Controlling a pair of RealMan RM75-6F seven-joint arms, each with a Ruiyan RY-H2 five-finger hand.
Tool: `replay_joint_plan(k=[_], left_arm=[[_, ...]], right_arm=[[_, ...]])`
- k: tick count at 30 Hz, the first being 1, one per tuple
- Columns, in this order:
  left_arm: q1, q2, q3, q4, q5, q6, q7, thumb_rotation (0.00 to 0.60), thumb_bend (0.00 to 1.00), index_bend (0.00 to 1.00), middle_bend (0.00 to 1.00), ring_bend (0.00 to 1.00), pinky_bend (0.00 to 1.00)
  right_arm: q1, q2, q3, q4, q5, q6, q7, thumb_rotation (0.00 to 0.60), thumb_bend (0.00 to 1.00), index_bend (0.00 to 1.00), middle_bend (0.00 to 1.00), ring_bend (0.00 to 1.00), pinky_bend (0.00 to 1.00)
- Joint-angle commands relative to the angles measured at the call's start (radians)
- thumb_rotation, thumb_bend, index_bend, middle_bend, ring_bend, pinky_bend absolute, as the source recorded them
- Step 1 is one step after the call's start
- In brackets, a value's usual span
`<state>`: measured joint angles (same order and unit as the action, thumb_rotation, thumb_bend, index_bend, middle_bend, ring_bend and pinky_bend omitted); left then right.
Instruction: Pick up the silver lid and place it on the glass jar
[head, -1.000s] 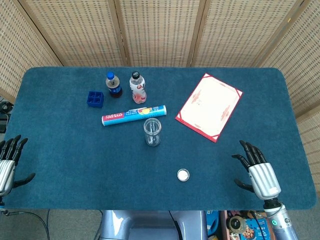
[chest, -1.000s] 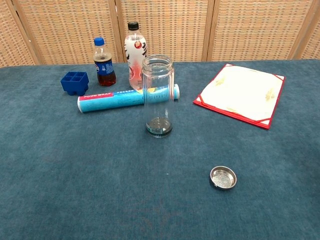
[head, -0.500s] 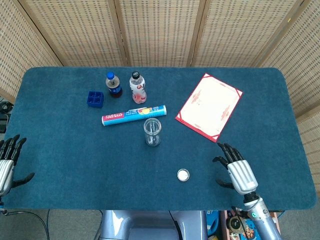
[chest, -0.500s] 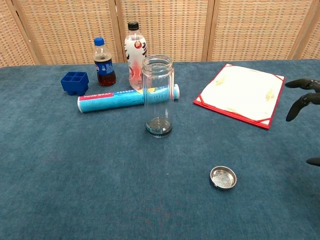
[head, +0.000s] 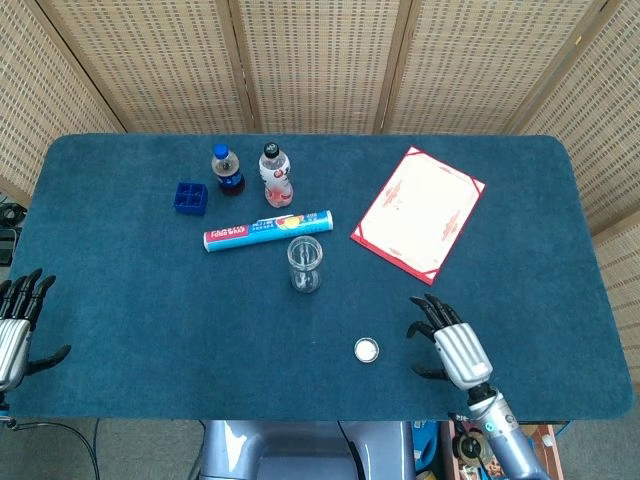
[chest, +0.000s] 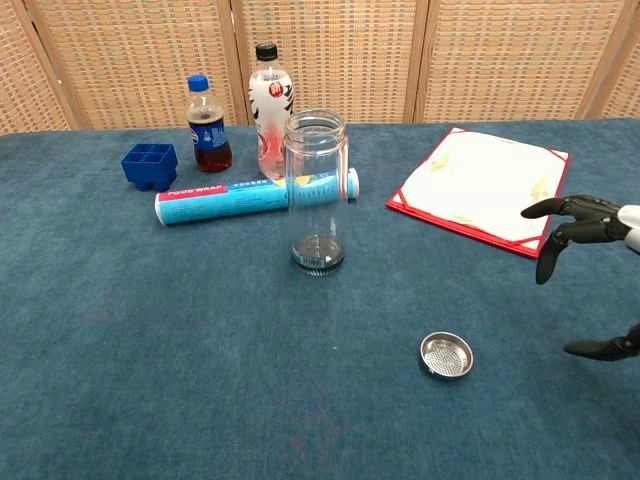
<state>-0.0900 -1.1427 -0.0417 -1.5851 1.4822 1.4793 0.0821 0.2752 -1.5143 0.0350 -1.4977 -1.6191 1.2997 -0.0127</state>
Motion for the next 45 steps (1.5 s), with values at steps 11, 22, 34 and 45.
replay_joint_plan(k=[11, 22, 34, 45], left_arm=[[-0.002, -0.001, 0.001, 0.003, 0.003, -0.003, -0.002, 0.6, 0.18, 0.0, 0.0, 0.0, 0.0], [-0.004, 0.0, 0.003, 0.005, 0.004, -0.007, -0.009, 0.6, 0.18, 0.0, 0.0, 0.0, 0.0], [-0.009, 0.016, -0.003, -0.016, 0.013, -0.002, -0.028, 0.6, 0.18, 0.0, 0.0, 0.0, 0.0], [-0.008, 0.017, -0.002, -0.019, 0.014, 0.001, -0.029, 0.6, 0.18, 0.0, 0.0, 0.0, 0.0]], right_arm=[[0.046, -0.04, 0.023, -0.013, 0.051, -0.063, -0.049, 0.6, 0.25, 0.49, 0.2, 0.0, 0.21], [0.082, -0.084, 0.036, -0.012, 0.081, -0.101, -0.085, 0.6, 0.27, 0.5, 0.21, 0.01, 0.21], [0.107, -0.125, 0.041, 0.008, 0.118, -0.124, -0.114, 0.6, 0.29, 0.5, 0.21, 0.01, 0.21], [0.115, -0.145, 0.029, 0.009, 0.127, -0.127, -0.136, 0.6, 0.38, 0.52, 0.22, 0.02, 0.21]])
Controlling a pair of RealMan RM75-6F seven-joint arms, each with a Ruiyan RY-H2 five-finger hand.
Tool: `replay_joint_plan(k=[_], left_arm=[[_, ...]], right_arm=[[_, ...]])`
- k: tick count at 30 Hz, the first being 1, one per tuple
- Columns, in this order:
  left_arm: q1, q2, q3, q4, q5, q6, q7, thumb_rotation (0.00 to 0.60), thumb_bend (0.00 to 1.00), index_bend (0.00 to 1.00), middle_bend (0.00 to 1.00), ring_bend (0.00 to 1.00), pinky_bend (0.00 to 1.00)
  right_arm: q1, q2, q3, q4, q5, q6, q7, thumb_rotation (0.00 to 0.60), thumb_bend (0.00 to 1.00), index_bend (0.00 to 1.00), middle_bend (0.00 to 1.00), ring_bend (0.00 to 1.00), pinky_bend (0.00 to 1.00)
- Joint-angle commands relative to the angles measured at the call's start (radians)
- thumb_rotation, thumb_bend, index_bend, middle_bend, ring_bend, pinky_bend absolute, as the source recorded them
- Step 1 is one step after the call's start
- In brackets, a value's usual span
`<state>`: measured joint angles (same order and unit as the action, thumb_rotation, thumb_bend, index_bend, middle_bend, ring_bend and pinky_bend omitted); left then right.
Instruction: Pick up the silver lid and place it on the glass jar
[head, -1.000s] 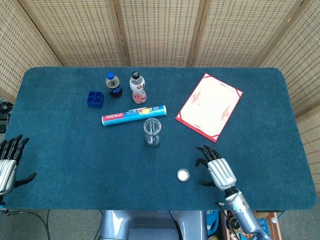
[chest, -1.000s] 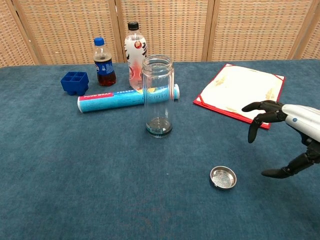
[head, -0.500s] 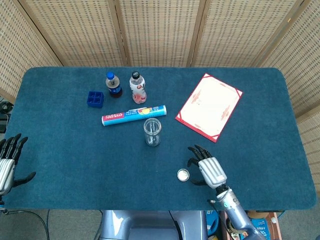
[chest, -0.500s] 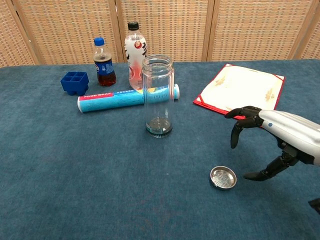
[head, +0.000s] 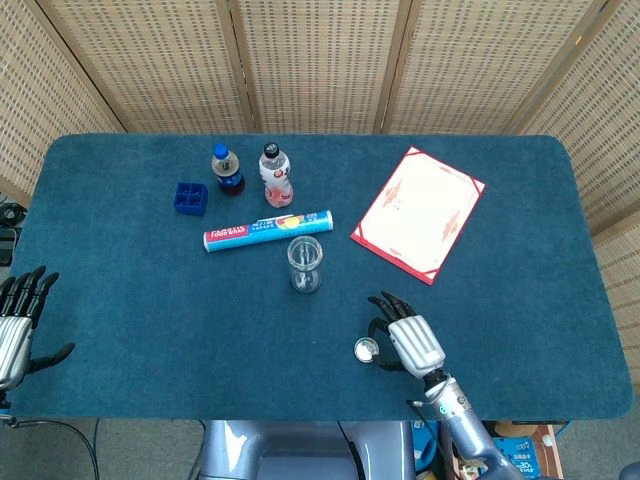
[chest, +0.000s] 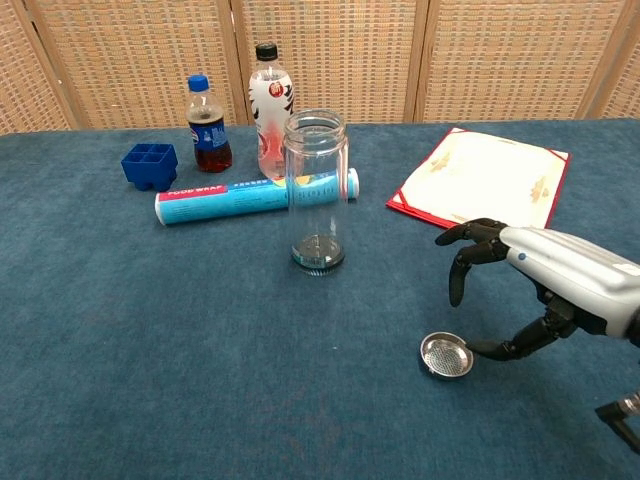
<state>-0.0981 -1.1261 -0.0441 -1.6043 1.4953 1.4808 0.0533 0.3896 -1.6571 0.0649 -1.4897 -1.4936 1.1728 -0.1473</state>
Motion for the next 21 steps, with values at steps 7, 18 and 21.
replay_joint_plan(k=[7, 18, 21], left_arm=[[-0.002, -0.001, 0.001, 0.001, 0.001, -0.003, 0.001, 0.6, 0.18, 0.0, 0.0, 0.0, 0.0], [0.0, 0.0, 0.002, 0.002, 0.0, -0.001, -0.003, 0.6, 0.18, 0.0, 0.0, 0.0, 0.0], [-0.001, -0.001, 0.002, 0.003, 0.0, -0.002, -0.003, 0.6, 0.18, 0.0, 0.0, 0.0, 0.0]], right_arm=[[0.007, -0.02, -0.004, 0.013, 0.016, -0.012, -0.006, 0.6, 0.4, 0.53, 0.22, 0.02, 0.21], [0.015, -0.038, -0.003, 0.033, 0.037, -0.023, -0.006, 0.6, 0.41, 0.53, 0.22, 0.02, 0.21], [0.017, -0.043, -0.004, 0.04, 0.043, -0.028, -0.003, 0.6, 0.41, 0.53, 0.22, 0.02, 0.21]])
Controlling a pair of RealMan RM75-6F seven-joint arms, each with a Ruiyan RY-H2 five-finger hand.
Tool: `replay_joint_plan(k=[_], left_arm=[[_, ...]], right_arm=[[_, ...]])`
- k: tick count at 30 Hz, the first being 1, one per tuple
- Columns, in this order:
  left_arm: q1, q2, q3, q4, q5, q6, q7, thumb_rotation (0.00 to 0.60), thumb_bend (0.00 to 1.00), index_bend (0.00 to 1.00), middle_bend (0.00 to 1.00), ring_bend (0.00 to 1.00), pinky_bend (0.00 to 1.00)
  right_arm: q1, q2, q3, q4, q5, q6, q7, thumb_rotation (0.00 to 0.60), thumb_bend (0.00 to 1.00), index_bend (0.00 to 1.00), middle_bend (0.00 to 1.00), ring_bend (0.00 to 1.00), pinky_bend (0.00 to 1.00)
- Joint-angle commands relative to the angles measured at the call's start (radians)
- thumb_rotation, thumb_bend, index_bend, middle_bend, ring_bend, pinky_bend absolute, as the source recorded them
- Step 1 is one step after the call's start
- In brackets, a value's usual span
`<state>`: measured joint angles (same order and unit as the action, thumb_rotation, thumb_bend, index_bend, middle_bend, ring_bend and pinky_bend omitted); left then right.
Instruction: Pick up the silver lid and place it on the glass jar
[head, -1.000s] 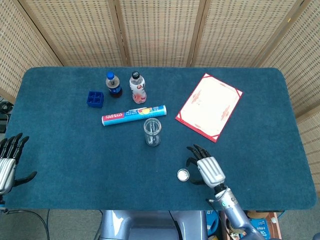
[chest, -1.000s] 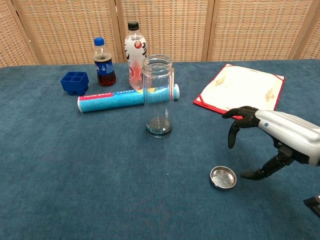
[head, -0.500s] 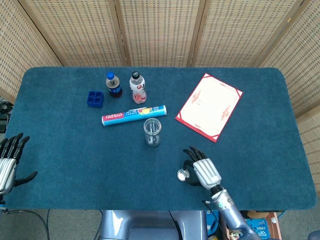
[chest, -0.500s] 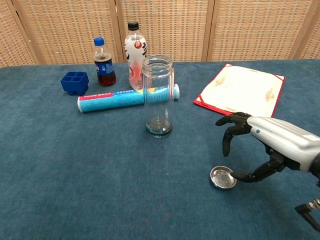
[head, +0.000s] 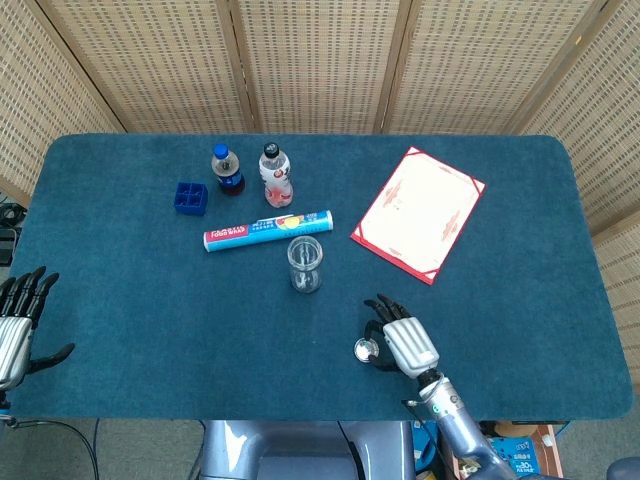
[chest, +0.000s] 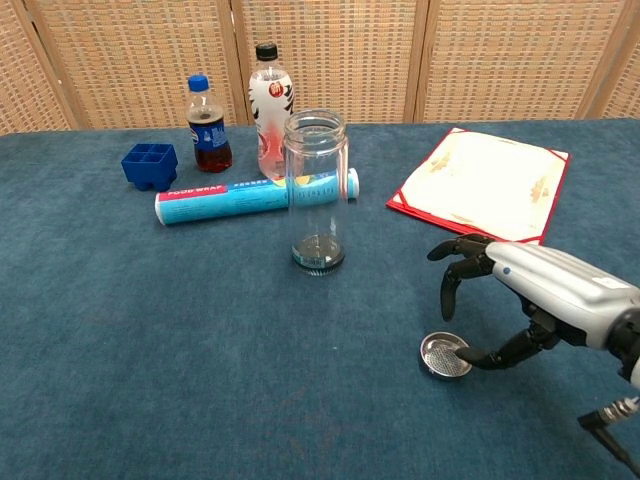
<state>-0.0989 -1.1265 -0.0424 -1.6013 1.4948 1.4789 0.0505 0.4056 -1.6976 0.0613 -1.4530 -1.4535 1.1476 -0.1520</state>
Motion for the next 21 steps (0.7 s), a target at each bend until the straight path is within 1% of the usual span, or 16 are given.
replay_joint_plan(k=[1, 21], left_arm=[[-0.001, -0.001, 0.0, 0.0, 0.001, -0.001, 0.001, 0.6, 0.18, 0.0, 0.0, 0.0, 0.0], [-0.003, -0.002, 0.002, 0.002, 0.0, -0.006, -0.001, 0.6, 0.18, 0.0, 0.0, 0.0, 0.0]], right_arm=[[0.002, -0.005, -0.001, 0.006, 0.005, -0.005, 0.003, 0.6, 0.41, 0.53, 0.22, 0.02, 0.21], [0.022, -0.046, 0.003, 0.065, 0.029, -0.034, 0.024, 0.6, 0.41, 0.56, 0.23, 0.02, 0.21]])
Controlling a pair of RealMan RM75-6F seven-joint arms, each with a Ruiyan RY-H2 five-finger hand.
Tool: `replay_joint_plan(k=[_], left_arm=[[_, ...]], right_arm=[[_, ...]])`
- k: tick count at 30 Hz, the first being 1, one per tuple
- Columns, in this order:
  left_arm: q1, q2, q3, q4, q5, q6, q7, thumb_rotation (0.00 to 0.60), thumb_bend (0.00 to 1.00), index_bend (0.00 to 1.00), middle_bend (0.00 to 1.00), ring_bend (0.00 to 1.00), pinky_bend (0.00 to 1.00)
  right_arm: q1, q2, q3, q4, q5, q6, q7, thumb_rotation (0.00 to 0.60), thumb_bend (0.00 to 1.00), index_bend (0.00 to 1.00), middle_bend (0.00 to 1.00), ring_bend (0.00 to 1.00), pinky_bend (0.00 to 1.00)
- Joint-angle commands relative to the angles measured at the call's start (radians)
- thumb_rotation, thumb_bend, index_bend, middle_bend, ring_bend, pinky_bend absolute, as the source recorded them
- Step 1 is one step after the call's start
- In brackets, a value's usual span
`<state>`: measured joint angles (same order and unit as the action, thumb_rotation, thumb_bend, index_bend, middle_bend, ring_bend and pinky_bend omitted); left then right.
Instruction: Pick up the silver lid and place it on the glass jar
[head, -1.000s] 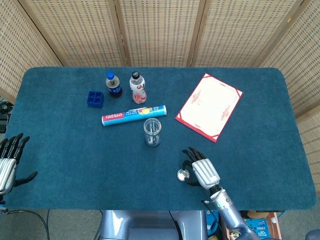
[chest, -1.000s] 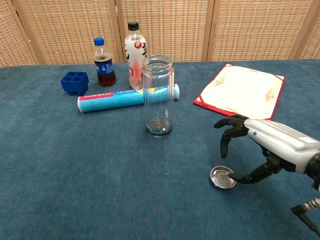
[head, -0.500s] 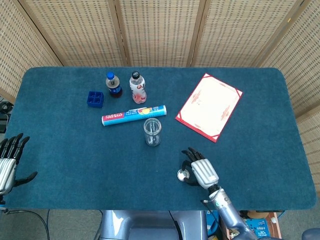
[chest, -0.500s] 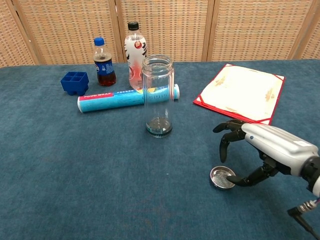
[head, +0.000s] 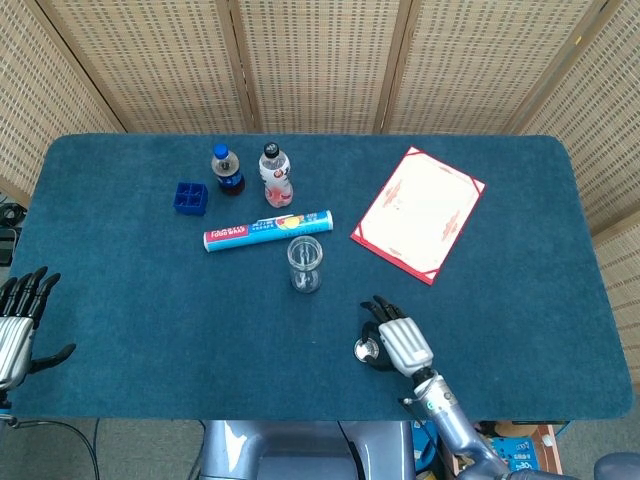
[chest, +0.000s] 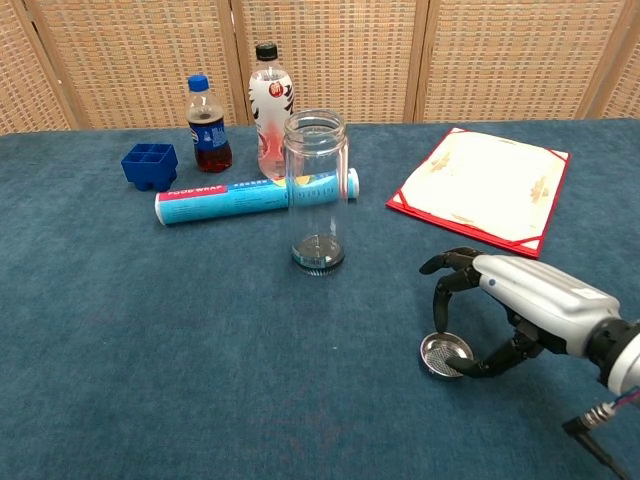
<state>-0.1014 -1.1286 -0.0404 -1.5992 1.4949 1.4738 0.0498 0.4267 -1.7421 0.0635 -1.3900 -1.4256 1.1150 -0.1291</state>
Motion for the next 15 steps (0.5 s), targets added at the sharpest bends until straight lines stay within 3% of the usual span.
replay_joint_plan(k=[1, 15], left_arm=[[-0.001, 0.0, 0.0, 0.001, 0.0, -0.001, 0.0, 0.6, 0.18, 0.0, 0.0, 0.0, 0.0], [-0.001, -0.001, 0.002, 0.001, 0.002, -0.002, 0.001, 0.6, 0.18, 0.0, 0.0, 0.0, 0.0]], right_arm=[[0.002, -0.003, 0.001, 0.004, 0.003, -0.002, 0.0, 0.6, 0.41, 0.56, 0.23, 0.02, 0.21], [0.01, -0.008, 0.003, 0.018, 0.011, -0.009, 0.003, 0.6, 0.41, 0.59, 0.24, 0.03, 0.22]])
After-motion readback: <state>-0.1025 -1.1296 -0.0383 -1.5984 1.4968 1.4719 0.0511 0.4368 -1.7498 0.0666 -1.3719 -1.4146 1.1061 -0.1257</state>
